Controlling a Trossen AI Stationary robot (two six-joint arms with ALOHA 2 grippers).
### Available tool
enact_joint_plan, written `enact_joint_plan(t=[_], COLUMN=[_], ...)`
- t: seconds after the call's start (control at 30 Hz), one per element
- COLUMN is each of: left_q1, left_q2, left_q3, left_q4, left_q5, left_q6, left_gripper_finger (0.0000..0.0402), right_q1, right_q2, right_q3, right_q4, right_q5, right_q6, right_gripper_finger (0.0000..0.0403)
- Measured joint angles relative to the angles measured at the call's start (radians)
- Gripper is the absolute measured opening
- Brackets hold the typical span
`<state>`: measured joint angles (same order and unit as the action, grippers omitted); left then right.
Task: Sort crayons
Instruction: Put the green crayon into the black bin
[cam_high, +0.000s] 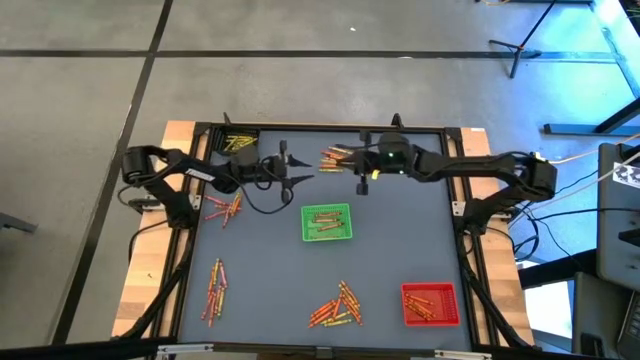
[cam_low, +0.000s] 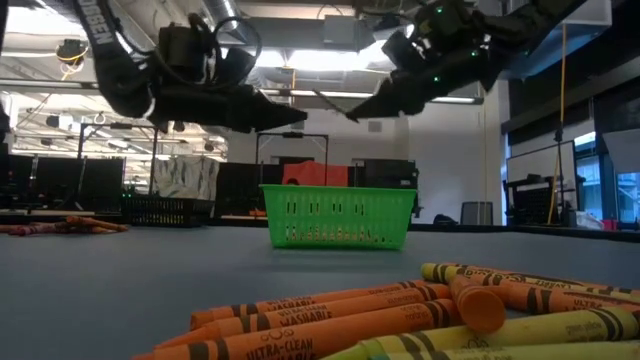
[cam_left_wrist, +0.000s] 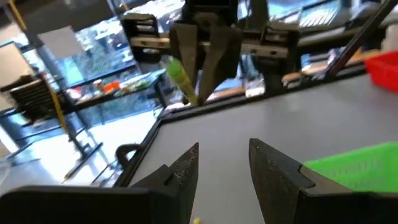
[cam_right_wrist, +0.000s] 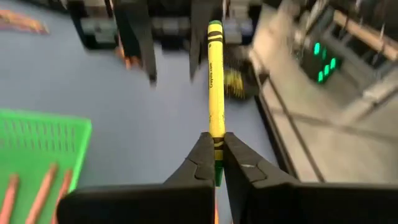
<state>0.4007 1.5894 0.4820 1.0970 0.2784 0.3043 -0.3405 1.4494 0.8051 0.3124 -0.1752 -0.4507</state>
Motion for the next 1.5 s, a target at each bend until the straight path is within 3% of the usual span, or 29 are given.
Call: enact_joint_plan(t=[0.17, 0.3, 0.73, 0.87, 1.07, 1.27, 1.37, 1.5], left_q1=[-0.004, -0.015, -0.051, -0.051, -0.049, -0.051, -0.051, -0.051], left_q2=[0.083, 0.108, 0.11, 0.11, 0.11, 0.109, 0.109, 0.108], left_q3=[0.102, 0.169, 0.17, 0.169, 0.169, 0.169, 0.169, 0.169], left_q4=[0.012, 0.019, 0.064, 0.083, 0.08, 0.077, 0.074, 0.051], left_q5=[0.004, 0.006, 0.069, 0.071, 0.066, 0.068, 0.069, 0.071], left_q6=[-0.043, -0.075, -0.111, -0.137, -0.126, -0.117, -0.119, -0.17], left_gripper_finger=[0.0125, 0.0125, 0.0123, 0.0092, 0.0013, 0.001, 0.0007, 0.0007], right_q1=[0.001, 0.007, 0.023, 0.027, 0.027, 0.027, 0.027, 0.027], right_q2=[0.02, 0.023, 0.024, 0.023, 0.024, 0.025, 0.025, -0.001], right_q3=[-0.034, -0.037, -0.037, -0.036, -0.036, -0.036, -0.036, -0.035], right_q4=[0.177, 0.182, 0.151, 0.141, 0.115, 0.12, 0.115, 0.031], right_q5=[-0.081, -0.106, -0.088, -0.071, -0.071, -0.089, -0.09, -0.07], right_q6=[0.0, 0.005, 0.0, -0.007, -0.001, 0.05, 0.053, 0.052], right_gripper_finger=[0.0007, 0.0004, 0.0007, 0.0008, 0.0009, 0.001, 0.003, 0.0099])
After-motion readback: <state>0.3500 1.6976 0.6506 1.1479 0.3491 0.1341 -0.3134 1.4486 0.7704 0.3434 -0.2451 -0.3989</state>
